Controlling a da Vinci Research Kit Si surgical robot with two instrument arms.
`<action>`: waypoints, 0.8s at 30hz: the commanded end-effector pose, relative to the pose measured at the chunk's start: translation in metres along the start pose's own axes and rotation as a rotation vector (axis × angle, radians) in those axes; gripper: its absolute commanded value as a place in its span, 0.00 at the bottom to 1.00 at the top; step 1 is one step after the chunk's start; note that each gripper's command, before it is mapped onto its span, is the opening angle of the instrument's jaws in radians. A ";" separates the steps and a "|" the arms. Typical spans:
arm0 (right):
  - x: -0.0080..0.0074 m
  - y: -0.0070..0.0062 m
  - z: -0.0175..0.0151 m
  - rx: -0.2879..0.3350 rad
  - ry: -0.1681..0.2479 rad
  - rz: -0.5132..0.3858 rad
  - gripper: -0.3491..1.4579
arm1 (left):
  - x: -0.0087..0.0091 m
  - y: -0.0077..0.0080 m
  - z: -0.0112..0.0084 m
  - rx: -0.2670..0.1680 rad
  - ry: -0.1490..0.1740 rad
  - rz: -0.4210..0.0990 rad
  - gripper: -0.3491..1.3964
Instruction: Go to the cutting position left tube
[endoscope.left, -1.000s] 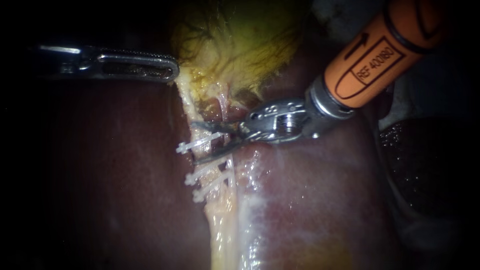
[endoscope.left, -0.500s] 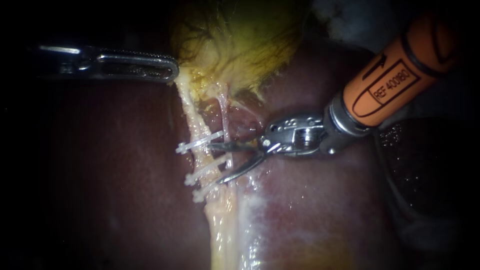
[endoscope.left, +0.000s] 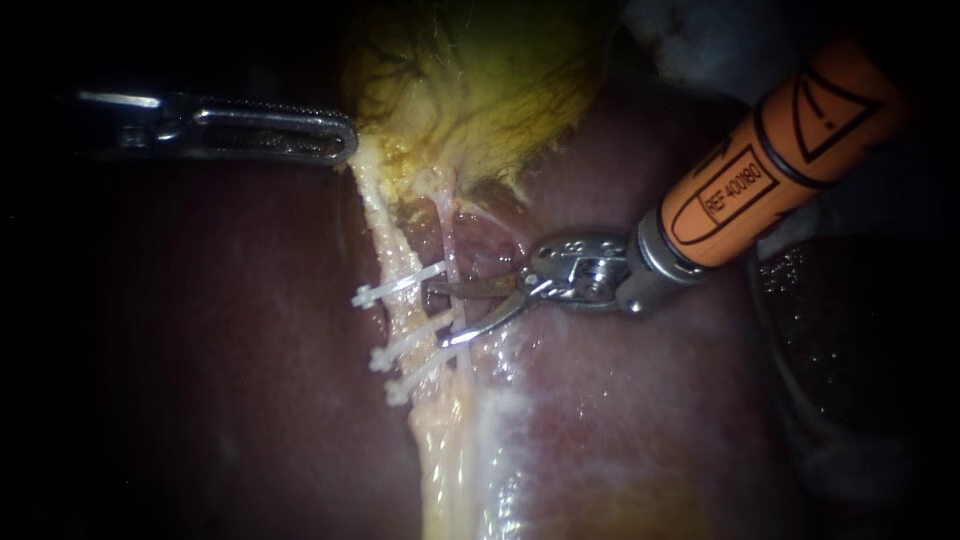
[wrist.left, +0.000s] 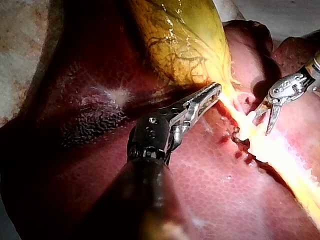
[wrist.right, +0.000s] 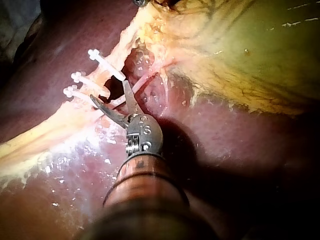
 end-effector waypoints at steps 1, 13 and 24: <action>-0.0001 0.0002 0.0000 0.008 0.003 0.015 0.83 | 0.0000 0.0000 0.0000 -0.001 0.001 0.000 0.00; 0.0003 0.0027 0.0004 0.165 0.069 0.136 0.83 | 0.0000 0.0001 0.0000 -0.001 0.001 0.000 0.00; 0.0013 0.0024 0.0021 0.238 0.088 0.146 0.83 | 0.0001 0.0001 0.0001 -0.002 0.004 0.001 0.00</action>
